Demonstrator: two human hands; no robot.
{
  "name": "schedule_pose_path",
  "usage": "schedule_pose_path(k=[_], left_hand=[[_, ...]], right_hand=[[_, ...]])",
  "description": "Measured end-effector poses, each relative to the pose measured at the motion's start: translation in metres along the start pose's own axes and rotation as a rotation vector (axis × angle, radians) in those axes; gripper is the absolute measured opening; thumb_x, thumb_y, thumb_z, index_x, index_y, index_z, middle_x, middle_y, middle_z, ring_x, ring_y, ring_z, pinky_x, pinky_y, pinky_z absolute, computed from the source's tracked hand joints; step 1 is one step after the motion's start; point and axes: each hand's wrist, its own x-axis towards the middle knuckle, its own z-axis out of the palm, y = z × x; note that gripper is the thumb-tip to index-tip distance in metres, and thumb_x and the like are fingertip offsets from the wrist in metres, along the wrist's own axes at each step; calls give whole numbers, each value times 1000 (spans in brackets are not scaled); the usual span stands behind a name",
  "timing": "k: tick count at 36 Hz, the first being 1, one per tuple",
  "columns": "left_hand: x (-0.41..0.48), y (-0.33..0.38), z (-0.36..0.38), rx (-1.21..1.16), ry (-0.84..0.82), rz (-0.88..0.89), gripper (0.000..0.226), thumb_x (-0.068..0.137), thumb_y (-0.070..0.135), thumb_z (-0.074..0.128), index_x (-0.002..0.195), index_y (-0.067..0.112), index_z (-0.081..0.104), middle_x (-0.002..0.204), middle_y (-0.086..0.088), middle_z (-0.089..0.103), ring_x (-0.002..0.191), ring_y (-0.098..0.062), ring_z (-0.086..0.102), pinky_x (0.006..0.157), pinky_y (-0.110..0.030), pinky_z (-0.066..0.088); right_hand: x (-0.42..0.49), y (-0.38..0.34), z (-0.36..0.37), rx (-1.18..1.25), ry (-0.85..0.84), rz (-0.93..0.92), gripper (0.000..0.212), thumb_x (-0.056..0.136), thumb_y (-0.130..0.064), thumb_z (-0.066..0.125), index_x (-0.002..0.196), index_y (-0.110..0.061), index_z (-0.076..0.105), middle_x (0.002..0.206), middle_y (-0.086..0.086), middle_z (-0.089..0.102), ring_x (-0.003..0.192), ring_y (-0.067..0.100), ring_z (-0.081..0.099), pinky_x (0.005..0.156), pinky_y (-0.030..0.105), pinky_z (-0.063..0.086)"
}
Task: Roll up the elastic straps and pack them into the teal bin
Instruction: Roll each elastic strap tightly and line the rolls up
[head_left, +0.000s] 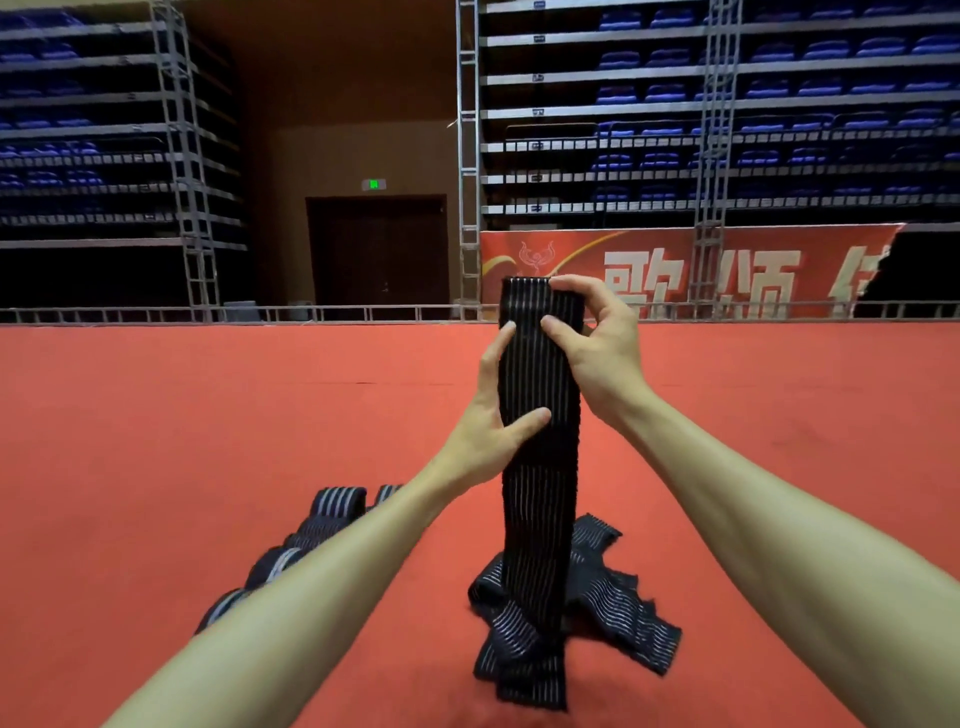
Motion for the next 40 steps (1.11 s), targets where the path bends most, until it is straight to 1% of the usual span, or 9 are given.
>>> schedule_pose_path(k=[8, 11, 14, 17, 22, 26, 29, 34, 40], left_hand=[[-48, -22, 17, 33, -165, -154, 94, 86, -9, 64, 146, 45, 15, 152, 19, 27, 136, 14, 30, 110, -9, 27], [-72, -36, 19, 84, -224, -233, 101, 87, -6, 64, 150, 47, 6, 159, 22, 15, 146, 1, 24, 120, -24, 22], [-96, -43, 17, 81, -258, -354, 99, 90, -7, 61, 154, 44, 5, 146, 27, 36, 127, -13, 53, 107, -39, 46], [-116, -45, 15, 88, -259, -435, 96, 92, -7, 58, 153, 47, 8, 135, 2, 56, 113, -16, 63, 94, -39, 55], [-146, -51, 7, 78, -198, -536, 99, 90, -8, 60, 148, 56, 12, 124, -11, 63, 107, -26, 66, 87, -45, 58], [-171, -52, 0, -5, -190, -615, 94, 91, -11, 56, 149, 51, 15, 118, -17, 64, 86, -12, 68, 68, -27, 58], [-188, -54, -4, -105, -146, -697, 87, 91, -15, 54, 146, 46, 25, 118, -28, 61, 85, -18, 65, 69, -34, 60], [-206, -58, -8, -250, -25, -842, 73, 91, -18, 51, 139, 35, 35, 92, -15, 64, 64, -10, 66, 48, -19, 50], [-238, -68, -10, -153, -26, -896, 55, 89, -14, 57, 122, 29, 48, 101, -11, 63, 83, -15, 64, 66, -28, 58]], right_hand=[[2, 5, -6, 71, 89, 41, 36, 85, 7, 65, 104, -23, 65, 109, -3, 67, 105, 11, 65, 93, 32, 55], [2, 7, -9, 66, 102, 70, 38, 84, 7, 66, 103, -26, 65, 107, -5, 68, 104, 13, 65, 94, 38, 55], [-6, 11, -9, 28, 109, 78, 38, 81, 7, 66, 102, -25, 66, 105, -6, 68, 104, 15, 65, 95, 41, 55], [-19, 15, -6, 21, 97, 111, 36, 81, 9, 67, 104, -18, 66, 104, -7, 67, 99, 4, 64, 91, 29, 54], [-54, 25, 7, 10, -4, 176, 41, 78, 14, 68, 109, -12, 65, 105, -7, 65, 93, -12, 61, 83, 18, 52], [-85, 40, 25, 26, -58, 236, 45, 76, 19, 66, 114, -6, 64, 107, -3, 63, 86, -15, 61, 72, 10, 50], [-105, 54, 41, 52, -91, 296, 48, 77, 19, 66, 112, -15, 64, 107, -6, 64, 87, -5, 64, 72, 16, 53], [-131, 73, 67, 75, -125, 322, 50, 76, 18, 66, 109, -19, 65, 107, -8, 65, 93, 9, 63, 76, 20, 54], [-166, 102, 90, 59, -153, 388, 49, 78, 15, 67, 108, -23, 65, 108, -8, 64, 101, 15, 63, 82, 22, 55]])
